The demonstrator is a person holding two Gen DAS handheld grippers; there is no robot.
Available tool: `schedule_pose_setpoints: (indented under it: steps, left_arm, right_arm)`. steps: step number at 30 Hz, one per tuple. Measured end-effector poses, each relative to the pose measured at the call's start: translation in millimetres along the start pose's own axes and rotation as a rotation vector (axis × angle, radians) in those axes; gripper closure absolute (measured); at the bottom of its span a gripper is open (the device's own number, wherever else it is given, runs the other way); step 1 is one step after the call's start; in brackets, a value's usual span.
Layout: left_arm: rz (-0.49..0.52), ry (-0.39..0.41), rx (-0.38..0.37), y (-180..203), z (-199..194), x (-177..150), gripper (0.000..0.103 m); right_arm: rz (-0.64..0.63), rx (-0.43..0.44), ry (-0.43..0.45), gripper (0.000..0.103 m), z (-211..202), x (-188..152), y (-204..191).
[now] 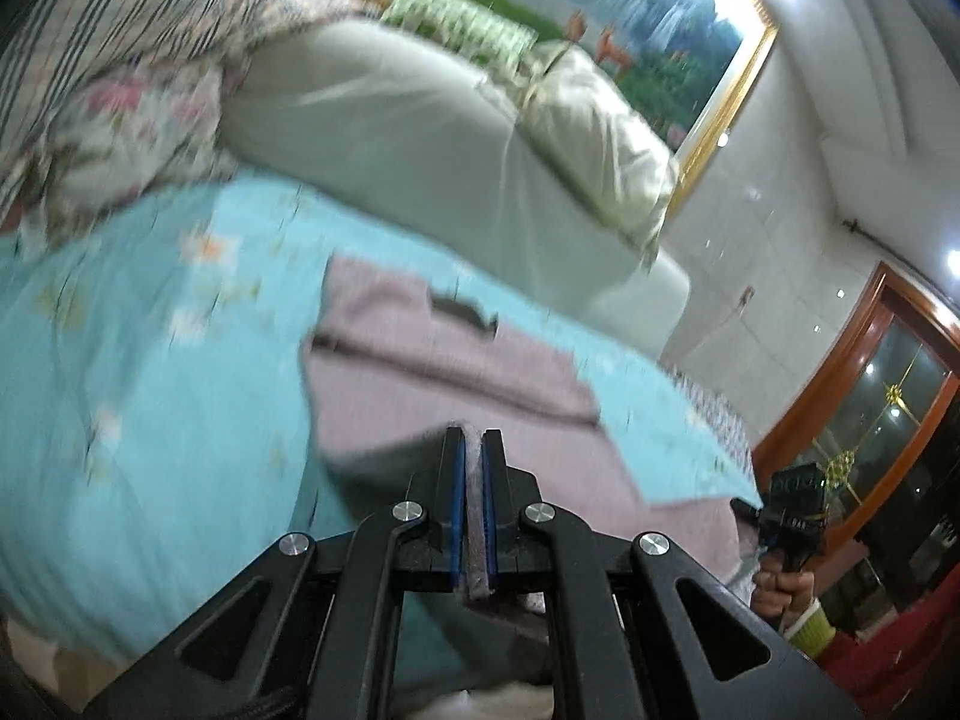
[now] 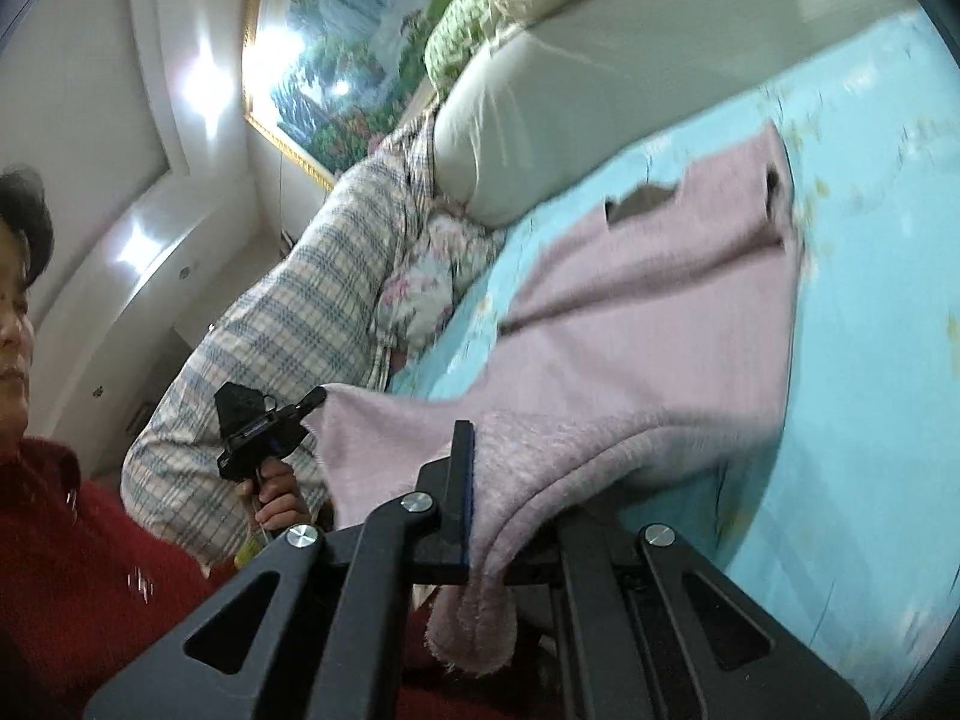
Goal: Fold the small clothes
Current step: 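Grasp the hem with both tools and fold it up toward the collar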
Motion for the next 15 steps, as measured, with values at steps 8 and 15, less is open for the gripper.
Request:
schedule_pose_setpoints:
  steps: [8, 15]
  left_arm:
    - [-0.019, 0.090, 0.027, -5, 60, 107, 0.100]
    - [-0.059, 0.041, 0.160, -47, 150, 182, 0.100]
  right_arm:
    - [0.047, -0.171, 0.084, 0.098, 15, 118, 65]
    - [0.124, -0.304, 0.035, 0.098, 58, 193, 132]
Point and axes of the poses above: each gripper's, at about its wrist camera, not at the fingertips, and z roughly the way its jaws point, y to its right, x to its top, the point moved 9 cm from there along z, roughly the way its jaws point, and after that the axes turned 13 degrees about -y, right-handed, at the moved point
